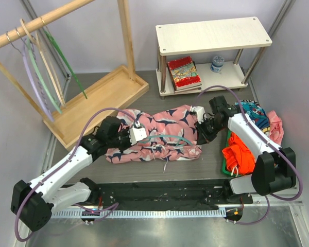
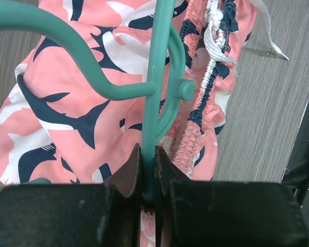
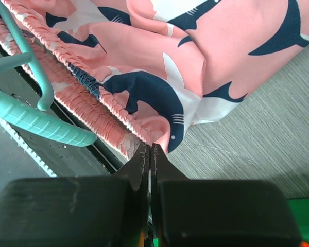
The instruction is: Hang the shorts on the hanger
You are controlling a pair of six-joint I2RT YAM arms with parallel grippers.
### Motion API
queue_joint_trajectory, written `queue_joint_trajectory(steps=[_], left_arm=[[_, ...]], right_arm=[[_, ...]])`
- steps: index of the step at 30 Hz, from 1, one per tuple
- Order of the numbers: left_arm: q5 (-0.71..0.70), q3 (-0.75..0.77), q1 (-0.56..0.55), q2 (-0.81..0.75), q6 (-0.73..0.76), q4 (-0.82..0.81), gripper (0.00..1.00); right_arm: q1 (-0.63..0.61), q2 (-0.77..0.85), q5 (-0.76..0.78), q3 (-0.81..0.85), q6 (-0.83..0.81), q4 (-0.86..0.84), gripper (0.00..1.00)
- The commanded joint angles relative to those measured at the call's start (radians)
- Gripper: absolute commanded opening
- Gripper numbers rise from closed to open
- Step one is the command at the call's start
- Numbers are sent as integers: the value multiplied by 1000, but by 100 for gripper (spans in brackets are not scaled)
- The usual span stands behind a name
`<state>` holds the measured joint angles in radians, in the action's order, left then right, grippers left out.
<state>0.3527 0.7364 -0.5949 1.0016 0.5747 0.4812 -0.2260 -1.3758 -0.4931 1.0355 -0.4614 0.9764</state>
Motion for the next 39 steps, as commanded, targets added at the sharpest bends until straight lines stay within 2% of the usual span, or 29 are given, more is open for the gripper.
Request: queue_joint_trajectory(steps=[1, 10, 14, 20, 24, 28, 30, 33, 38, 39], left_arm=[[-109, 24, 24, 23, 11, 66, 0], [-195, 103, -11, 140, -53, 73, 0], [-216, 124, -23, 170, -105, 57, 0], [-231, 104, -32, 147, -58, 48, 0], [-290, 110, -127, 138, -19, 40, 0], [-345, 161, -213, 185, -45, 28, 0], [-375, 202, -226, 204, -70, 33, 0], [-330, 245, -235, 209, -108, 30, 0], [-276, 297, -258, 175, -128, 30, 0], [-268, 304, -259, 170, -125, 31, 0]], right_arm=[[27, 29, 103, 3, -45, 16, 1], [24, 69, 48, 75, -92, 84, 1], [17, 87, 59, 55, -97, 81, 1], [16, 77, 53, 69, -83, 77, 1], [13, 18, 18, 155, -57, 102, 1], [-1, -23, -19, 213, -37, 143, 1], [-22, -22, -25, 218, -31, 153, 1], [-50, -17, -19, 212, -23, 151, 1], [-75, -32, -27, 268, -23, 148, 20], [-75, -40, -47, 309, -29, 151, 27]])
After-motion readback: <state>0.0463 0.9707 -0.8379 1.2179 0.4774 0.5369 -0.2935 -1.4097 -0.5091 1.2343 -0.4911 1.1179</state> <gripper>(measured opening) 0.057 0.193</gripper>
